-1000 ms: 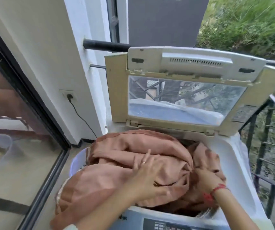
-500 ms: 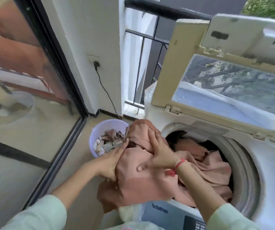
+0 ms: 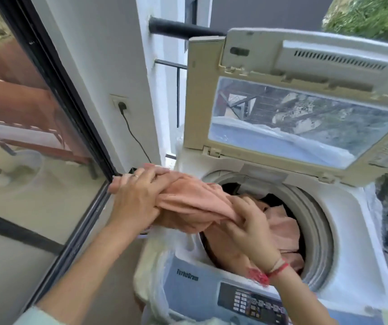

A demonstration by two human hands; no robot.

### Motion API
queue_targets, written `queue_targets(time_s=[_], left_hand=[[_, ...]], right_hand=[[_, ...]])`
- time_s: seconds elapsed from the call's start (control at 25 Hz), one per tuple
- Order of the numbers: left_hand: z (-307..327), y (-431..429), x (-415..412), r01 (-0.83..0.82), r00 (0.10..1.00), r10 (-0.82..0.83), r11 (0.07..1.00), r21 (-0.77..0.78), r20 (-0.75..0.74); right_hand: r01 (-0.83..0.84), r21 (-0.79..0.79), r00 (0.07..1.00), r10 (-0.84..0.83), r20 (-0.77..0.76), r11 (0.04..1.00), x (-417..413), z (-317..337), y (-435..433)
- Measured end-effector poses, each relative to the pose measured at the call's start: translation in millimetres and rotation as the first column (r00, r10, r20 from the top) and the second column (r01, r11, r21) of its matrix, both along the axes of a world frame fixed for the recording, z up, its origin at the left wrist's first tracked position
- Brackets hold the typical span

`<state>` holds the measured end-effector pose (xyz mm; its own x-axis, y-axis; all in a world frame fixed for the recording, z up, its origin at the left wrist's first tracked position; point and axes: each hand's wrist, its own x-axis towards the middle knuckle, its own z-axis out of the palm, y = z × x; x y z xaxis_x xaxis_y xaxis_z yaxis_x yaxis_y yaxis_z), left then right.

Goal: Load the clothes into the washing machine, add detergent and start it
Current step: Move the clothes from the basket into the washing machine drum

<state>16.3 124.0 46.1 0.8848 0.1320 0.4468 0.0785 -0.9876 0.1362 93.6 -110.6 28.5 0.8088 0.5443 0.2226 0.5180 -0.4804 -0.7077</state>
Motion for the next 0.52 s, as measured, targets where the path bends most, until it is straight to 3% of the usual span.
queue_targets(time_s=[0.12, 0.2, 0.24, 0.28, 0.32, 0.36, 0.4, 0.48, 0.52], left_hand=[[29.3, -73.8, 50.3, 0.106, 0.973, -0.130, 0.986, 0.132, 0.192], [16.9, -114.7, 85.9, 0.177, 0.963, -0.204, 0.971, 0.160, 0.174], [5.9, -133.1, 102.9, 0.198, 0.974, -0.214, 0.963, 0.182, 0.072], [-13.7, -143.9, 117.3, 0.222, 0.969, -0.186, 0.945, 0.241, -0.163], [-41.0, -147.6, 124.7, 0.194, 0.919, -0.057, 0.926, 0.323, -0.390], [-69.0, -145.2, 130.0, 0.176, 0.812, 0.076, 0.913, 0.367, -0.579], [-96.4, -139.4, 129.2, 0.169, 0.658, 0.152, 0.924, 0.342, -0.737], [-132.6, -135.5, 134.5, 0.197, 0.321, 0.089, 0.968, 0.158, -0.943], [-145.5, -135.2, 137.5, 0.161, 0.303, 0.033, 0.983, 0.085, -0.952]], right_hand=[[0.265, 0.076, 0.955, -0.273, 0.113, 0.961, 32.7, 40.8, -80.7], [0.453, 0.050, 0.869, -0.454, 0.195, 0.890, 44.7, 30.4, -122.2], [0.487, -0.027, 0.857, -0.472, 0.207, 0.873, 48.7, 18.5, -136.2], [0.445, -0.190, 0.894, -0.421, 0.154, 0.875, 51.7, -0.1, -143.9], [0.294, -0.423, 0.950, -0.312, 0.029, 0.857, 57.5, -19.3, -148.5], [0.067, -0.621, 0.955, -0.230, -0.186, 0.781, 60.6, -33.9, -148.4], [-0.129, -0.713, 0.907, -0.208, -0.365, 0.690, 67.9, -52.1, -148.8], [-0.219, -0.708, 0.876, -0.184, -0.446, 0.672, 88.6, -74.8, -149.3], [-0.176, -0.710, 0.903, -0.176, -0.393, 0.682, 98.2, -76.4, -145.3]])
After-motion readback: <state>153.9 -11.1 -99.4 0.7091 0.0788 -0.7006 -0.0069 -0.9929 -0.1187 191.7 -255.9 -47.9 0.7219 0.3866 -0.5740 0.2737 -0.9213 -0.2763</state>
